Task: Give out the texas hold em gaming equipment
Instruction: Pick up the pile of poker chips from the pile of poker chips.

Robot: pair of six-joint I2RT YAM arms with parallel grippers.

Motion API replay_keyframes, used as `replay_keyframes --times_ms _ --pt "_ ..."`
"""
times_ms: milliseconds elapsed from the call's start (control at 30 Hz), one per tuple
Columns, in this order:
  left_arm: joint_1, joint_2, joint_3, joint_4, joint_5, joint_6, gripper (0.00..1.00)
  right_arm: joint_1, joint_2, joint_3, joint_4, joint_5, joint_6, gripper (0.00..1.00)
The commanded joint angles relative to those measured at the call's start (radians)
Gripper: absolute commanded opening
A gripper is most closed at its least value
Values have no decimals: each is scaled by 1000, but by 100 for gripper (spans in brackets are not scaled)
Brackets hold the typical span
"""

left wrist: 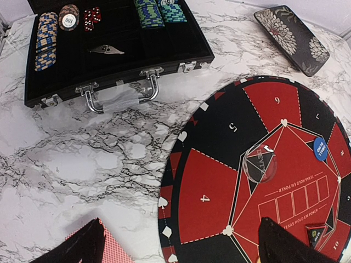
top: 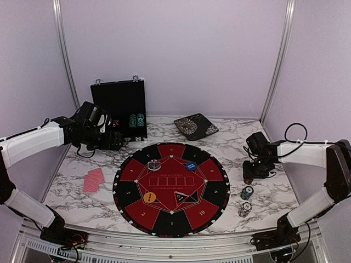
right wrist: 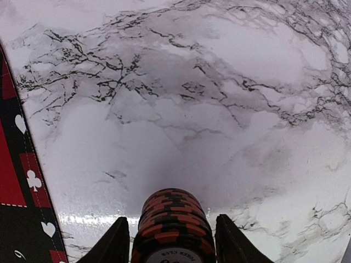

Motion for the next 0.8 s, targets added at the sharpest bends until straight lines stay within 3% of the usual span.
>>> replay_keyframes --times_ms 0,433,767 --pt "1 7 -10 15 8 0 99 -9 -20 24 -4 0 8 49" --pt "3 7 -11 16 11 -2 99 -10 -30 19 -5 0 14 34" --pt "3 7 -10 15 14 -1 99 -9 -38 27 -18 -1 9 30"
